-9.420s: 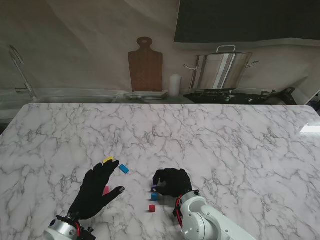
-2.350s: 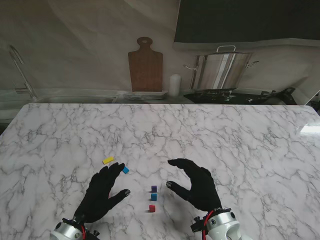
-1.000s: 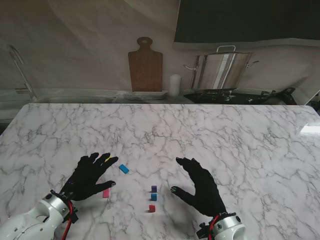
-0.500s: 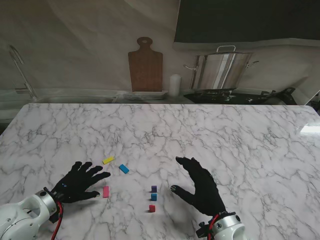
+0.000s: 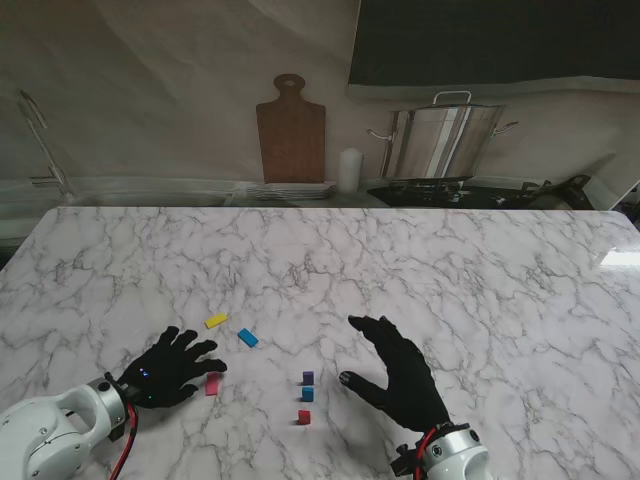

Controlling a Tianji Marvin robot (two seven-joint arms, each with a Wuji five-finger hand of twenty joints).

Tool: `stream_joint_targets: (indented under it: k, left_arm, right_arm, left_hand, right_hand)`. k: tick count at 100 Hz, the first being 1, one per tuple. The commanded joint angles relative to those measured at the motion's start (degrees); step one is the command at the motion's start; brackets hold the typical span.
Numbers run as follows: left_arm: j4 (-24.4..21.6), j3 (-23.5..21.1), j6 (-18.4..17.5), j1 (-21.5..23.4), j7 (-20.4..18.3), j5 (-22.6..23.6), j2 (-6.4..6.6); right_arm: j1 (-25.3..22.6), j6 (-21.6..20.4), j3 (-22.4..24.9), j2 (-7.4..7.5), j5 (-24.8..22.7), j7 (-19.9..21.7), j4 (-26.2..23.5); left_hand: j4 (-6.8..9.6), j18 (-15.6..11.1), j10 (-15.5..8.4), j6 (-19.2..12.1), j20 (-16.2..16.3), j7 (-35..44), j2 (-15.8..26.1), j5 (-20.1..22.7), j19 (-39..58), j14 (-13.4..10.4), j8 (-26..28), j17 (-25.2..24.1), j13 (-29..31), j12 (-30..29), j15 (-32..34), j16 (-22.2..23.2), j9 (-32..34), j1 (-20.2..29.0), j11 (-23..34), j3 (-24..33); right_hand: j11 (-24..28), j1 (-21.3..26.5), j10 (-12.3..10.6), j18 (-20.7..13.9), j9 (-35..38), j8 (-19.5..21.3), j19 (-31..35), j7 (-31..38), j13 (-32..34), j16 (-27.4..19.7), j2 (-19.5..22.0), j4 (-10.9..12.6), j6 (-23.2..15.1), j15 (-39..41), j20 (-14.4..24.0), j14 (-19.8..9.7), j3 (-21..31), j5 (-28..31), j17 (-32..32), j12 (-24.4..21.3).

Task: Arrange dominoes in a row

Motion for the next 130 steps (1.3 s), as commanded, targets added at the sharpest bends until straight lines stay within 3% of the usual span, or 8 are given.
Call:
stream_joint_targets:
  k: [1,23,42,61,110,116,121,130]
  left_arm:
    - [0.3,0.4,-0.5,0.0,-0.9,1.4,0.20]
    - [0.9,0.8,0.1,0.1,0.0,3.4,0.45]
    - [1.3,1.1,0.6,0.2,1.1,3.8,0.46]
    - [2.1,1.9,0.8,-0.3,1.5,4.2,0.58]
    - [2.5,3.3,3.1,-0.9,1.9,4.5,0.52]
    - [2.4,3.3,3.3,-0.8,1.6,3.8,0.43]
    - [2.3,3.3,3.5,-0.7,1.3,3.3,0.34]
    - [2.2,3.2,3.6,-0.6,1.1,2.8,0.27]
  right_arm:
    - [-0.3,0.0,0.0,0.02,0.1,0.1,0.0]
    - [-0.2,-0.1,0.0,0.06,0.2,0.4,-0.1]
    - [-0.2,-0.1,0.0,0.08,0.3,0.5,-0.1]
    - [-0.2,-0.1,0.0,0.07,0.4,0.5,0.0]
    - [0.0,-0.3,-0.1,0.04,0.7,0.5,0.2]
    - [0.0,-0.3,-0.1,0.04,0.7,0.5,0.2]
    - [0.1,-0.4,-0.1,0.03,0.7,0.5,0.3]
    - [0.1,-0.4,-0.1,0.04,0.8,0.6,0.3]
  left_hand:
    - [-1.70,0.6,-0.5,-1.3,0.7,3.8,-2.0,1.0,1.5,0.8,1.5,0.6,0.5,-0.6,0.5,0.3,0.3,0.6,0.8,3.0]
    - [-2.20,0.1,-0.4,-1.2,-0.6,11.8,-3.6,-1.8,9.1,0.8,4.7,-1.9,0.7,-0.7,1.3,0.3,0.2,-0.2,1.4,6.1]
    - [-2.44,-0.4,-0.6,-1.0,-3.2,4.5,-4.1,-3.5,16.3,0.8,-1.0,-4.3,0.8,-0.9,1.7,0.5,-1.1,0.3,1.3,6.8]
    - [-2.53,-0.6,-0.7,-0.8,-4.1,3.1,-4.1,-3.5,18.3,0.7,-2.1,-4.8,0.8,-1.3,1.9,0.6,-1.2,0.3,0.5,6.8]
    - [-2.68,-0.8,-1.2,0.1,-6.1,32.8,-3.4,-5.4,22.6,0.5,21.9,-5.4,1.3,2.7,3.4,1.5,0.4,-2.8,5.2,5.8]
    - [-4.02,-0.8,-0.9,0.8,-6.2,34.6,-3.5,-5.1,22.7,0.7,25.4,-5.4,1.4,3.1,3.3,1.6,0.9,-2.2,5.2,2.5]
    - [-4.00,-0.8,-0.8,1.3,-6.3,34.4,-3.0,-5.2,22.7,0.7,25.8,-5.4,1.4,3.1,3.3,1.5,1.0,-2.5,5.1,1.5]
    - [-2.23,-0.8,-0.7,1.7,-6.3,28.1,-1.9,-5.2,22.7,0.7,21.6,-5.4,1.5,3.2,3.3,1.6,1.1,-4.3,5.1,2.4]
  right_hand:
    - [1.2,-1.1,-0.5,-2.0,-1.1,1.0,0.9,0.6,0.6,0.2,-0.3,-1.2,-2.0,-0.8,0.3,-0.6,-0.7,-1.0,-0.4,0.1]
    - [1.3,-1.1,-0.4,-2.1,-1.2,0.9,1.6,1.2,0.7,0.2,-0.1,-1.1,-1.9,-0.7,0.1,-0.6,-0.9,-1.1,-0.2,-0.1]
    - [1.4,-1.0,-0.4,-2.1,-1.2,0.6,2.5,1.8,0.8,0.2,-0.1,-1.1,-1.9,-0.7,0.0,-0.6,-1.0,-1.1,-0.1,-0.2]
    - [1.4,-1.0,-0.4,-2.2,-1.2,0.3,3.3,2.3,0.7,0.2,0.0,-1.1,-1.8,-0.7,-0.2,-0.6,-1.0,-1.2,-0.1,-0.3]
    - [1.6,-1.0,-0.3,-2.1,-1.2,-0.3,4.9,3.1,1.0,0.3,0.3,-1.1,-1.7,-0.6,-0.4,-0.5,-1.2,-1.3,0.2,-0.3]
    - [1.6,-1.0,-0.3,-2.2,-1.2,-0.4,5.0,3.2,1.0,0.3,0.4,-1.1,-1.7,-0.6,-0.5,-0.5,-1.2,-1.3,0.2,-0.3]
    - [1.7,-1.0,-0.3,-2.2,-1.1,-0.5,5.2,3.3,1.0,0.3,0.4,-1.1,-1.6,-0.6,-0.5,-0.5,-1.2,-1.3,0.2,-0.3]
    - [1.7,-0.9,-0.3,-2.2,-1.2,-0.6,5.4,3.4,1.1,0.3,0.4,-1.1,-1.7,-0.6,-0.5,-0.5,-1.2,-1.3,0.2,-0.3]
